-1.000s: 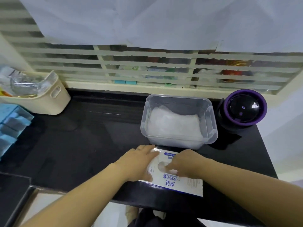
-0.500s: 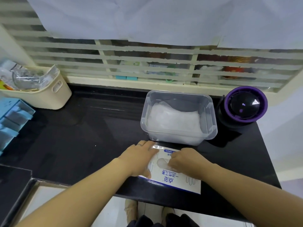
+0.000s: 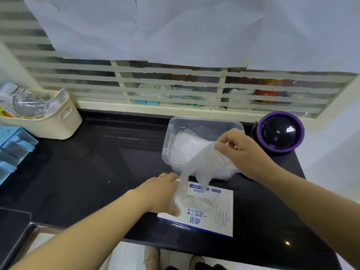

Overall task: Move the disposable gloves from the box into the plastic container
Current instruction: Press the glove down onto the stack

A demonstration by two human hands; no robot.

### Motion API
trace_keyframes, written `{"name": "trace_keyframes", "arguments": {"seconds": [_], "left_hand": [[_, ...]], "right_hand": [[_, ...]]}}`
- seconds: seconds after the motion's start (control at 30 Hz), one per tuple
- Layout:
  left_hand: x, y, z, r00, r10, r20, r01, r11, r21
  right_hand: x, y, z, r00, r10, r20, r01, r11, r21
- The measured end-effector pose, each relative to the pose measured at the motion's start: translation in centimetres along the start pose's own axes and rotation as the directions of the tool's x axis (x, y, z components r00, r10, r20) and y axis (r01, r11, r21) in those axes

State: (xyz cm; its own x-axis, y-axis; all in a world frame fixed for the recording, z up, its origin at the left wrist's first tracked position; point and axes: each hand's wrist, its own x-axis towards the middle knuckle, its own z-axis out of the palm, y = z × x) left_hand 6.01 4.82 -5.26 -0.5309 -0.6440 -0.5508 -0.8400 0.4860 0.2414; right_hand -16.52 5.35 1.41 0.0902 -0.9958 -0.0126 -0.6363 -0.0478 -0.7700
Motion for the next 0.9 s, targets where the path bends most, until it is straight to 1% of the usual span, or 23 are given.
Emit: {"name": "trace_keyframes", "arguments": {"seconds": [0.03, 0.07, 0.1, 0.17, 0.2, 0.23, 0.27, 0.3, 0.37, 0.43, 0.53, 0.57, 0.6, 0.67, 0.7, 0.73, 0.77, 0.87, 0.9], "left_hand": [[-0.5, 0.2, -0.6, 1.000, 0.008, -0.016, -0.011, 0.989, -0.146], [-1.0, 0.3, -1.3, 0.999, 0.013, -0.040, -0.024, 0.955, -0.296], [-1.5, 0.4, -2.0, 0.998, 0.007, -0.065, -0.034, 0.903, -0.428], [-2.2, 0.7, -3.4, 0.989, -0.013, -0.148, -0.078, 0.802, -0.592], [-2.4, 0.8, -3.9, 0.982, -0.030, -0.188, -0.100, 0.758, -0.644], [-2.5, 1.0, -4.4, 0.974, -0.054, -0.220, -0.114, 0.723, -0.682], [-2.5, 1.2, -4.8, 0.966, -0.074, -0.249, -0.128, 0.697, -0.705], [-2.4, 1.5, -5.2, 0.957, -0.086, -0.276, -0.144, 0.687, -0.713], [-2.3, 2.2, -6.0, 0.940, -0.081, -0.333, -0.176, 0.718, -0.673], [-2.3, 3.0, -6.9, 0.918, -0.058, -0.392, -0.221, 0.747, -0.628], [-2.4, 4.0, -8.9, 0.887, -0.046, -0.459, -0.277, 0.742, -0.610], [-2.3, 4.2, -9.6, 0.874, -0.052, -0.483, -0.276, 0.764, -0.582], [-2.1, 4.5, -10.1, 0.859, -0.057, -0.509, -0.259, 0.810, -0.527], [-1.2, 4.5, -10.9, 0.839, -0.046, -0.542, -0.191, 0.908, -0.372], [-0.6, 4.4, -11.3, 0.839, -0.035, -0.543, -0.169, 0.932, -0.321], [0.0, 4.2, -11.8, 0.843, -0.032, -0.536, -0.165, 0.935, -0.315], [0.5, 3.8, -12.2, 0.851, -0.045, -0.523, -0.167, 0.921, -0.351], [1.6, 2.7, -14.1, 0.880, -0.077, -0.469, -0.186, 0.853, -0.489], [1.8, 2.4, -14.8, 0.896, -0.069, -0.439, -0.185, 0.840, -0.510]], "right_hand": [[0.3, 0.0, -0.3, 0.995, 0.096, 0.022, -0.098, 0.990, 0.104], [0.6, 0.2, -0.5, 0.980, 0.189, 0.054, -0.197, 0.952, 0.236], [0.7, 0.4, -0.5, 0.955, 0.283, 0.091, -0.297, 0.882, 0.365], [0.8, 0.7, -0.5, 0.884, 0.429, 0.185, -0.450, 0.678, 0.581], [0.7, 0.9, -0.5, 0.856, 0.452, 0.249, -0.491, 0.565, 0.663], [0.7, 1.1, -0.6, 0.842, 0.447, 0.303, -0.511, 0.477, 0.715], [0.8, 1.1, -0.6, 0.834, 0.431, 0.345, -0.525, 0.426, 0.737], [0.8, 1.1, -0.7, 0.827, 0.415, 0.380, -0.540, 0.397, 0.742], [0.9, 0.9, -0.6, 0.817, 0.401, 0.416, -0.561, 0.383, 0.734], [1.1, 0.6, -0.6, 0.818, 0.393, 0.421, -0.561, 0.380, 0.736], [1.2, -0.1, -0.9, 0.830, 0.398, 0.390, -0.543, 0.421, 0.726], [1.3, -0.2, -1.0, 0.837, 0.397, 0.376, -0.532, 0.435, 0.726], [1.3, -0.3, -1.2, 0.843, 0.394, 0.365, -0.522, 0.444, 0.728], [1.6, -0.5, -1.3, 0.851, 0.378, 0.365, -0.514, 0.457, 0.726], [1.7, -0.7, -1.5, 0.851, 0.375, 0.368, -0.516, 0.463, 0.720], [1.8, -0.9, -1.7, 0.849, 0.378, 0.370, -0.521, 0.475, 0.709], [1.8, -1.0, -2.0, 0.846, 0.385, 0.369, -0.527, 0.498, 0.688], [1.8, -0.8, -2.9, 0.837, 0.419, 0.352, -0.547, 0.615, 0.568], [2.0, -0.7, -3.3, 0.830, 0.437, 0.345, -0.557, 0.638, 0.532]]}}
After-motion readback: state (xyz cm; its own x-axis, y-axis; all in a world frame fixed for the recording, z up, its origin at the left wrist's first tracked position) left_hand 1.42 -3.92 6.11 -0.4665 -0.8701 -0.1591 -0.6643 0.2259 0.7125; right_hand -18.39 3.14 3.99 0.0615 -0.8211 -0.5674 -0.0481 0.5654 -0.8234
